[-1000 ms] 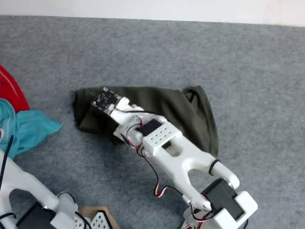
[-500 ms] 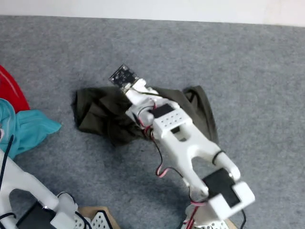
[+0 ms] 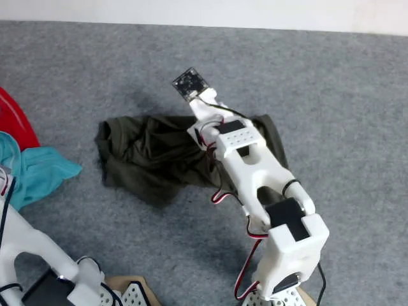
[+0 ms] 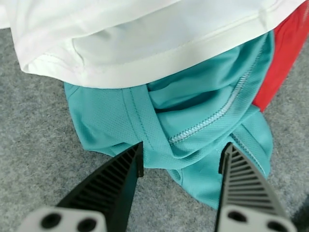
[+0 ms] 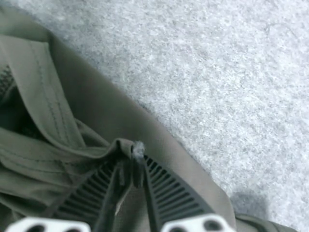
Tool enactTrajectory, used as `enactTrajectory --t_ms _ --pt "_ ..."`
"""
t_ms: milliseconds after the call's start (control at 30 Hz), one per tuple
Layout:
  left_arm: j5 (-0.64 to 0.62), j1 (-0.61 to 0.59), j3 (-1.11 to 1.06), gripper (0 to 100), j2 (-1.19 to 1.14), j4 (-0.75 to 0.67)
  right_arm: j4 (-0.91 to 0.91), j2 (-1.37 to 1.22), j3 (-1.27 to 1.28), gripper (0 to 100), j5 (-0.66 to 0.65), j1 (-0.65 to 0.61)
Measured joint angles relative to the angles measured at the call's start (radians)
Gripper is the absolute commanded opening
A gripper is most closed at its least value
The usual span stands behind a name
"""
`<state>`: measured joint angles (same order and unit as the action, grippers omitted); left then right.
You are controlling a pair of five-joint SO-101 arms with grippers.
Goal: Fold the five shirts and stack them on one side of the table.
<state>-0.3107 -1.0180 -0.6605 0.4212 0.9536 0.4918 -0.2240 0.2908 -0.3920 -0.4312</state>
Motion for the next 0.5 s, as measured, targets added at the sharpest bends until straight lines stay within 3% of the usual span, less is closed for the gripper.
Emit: enactTrajectory --t_ms 200,500 --pt "0.0 0.002 0.0 27 0.0 0.0 0.097 0.0 -0.002 30.5 0.0 -0.011" --pt "0.0 0.009 0.0 27 0.0 0.0 0.262 0.241 0.051 26.1 0.038 -0.172"
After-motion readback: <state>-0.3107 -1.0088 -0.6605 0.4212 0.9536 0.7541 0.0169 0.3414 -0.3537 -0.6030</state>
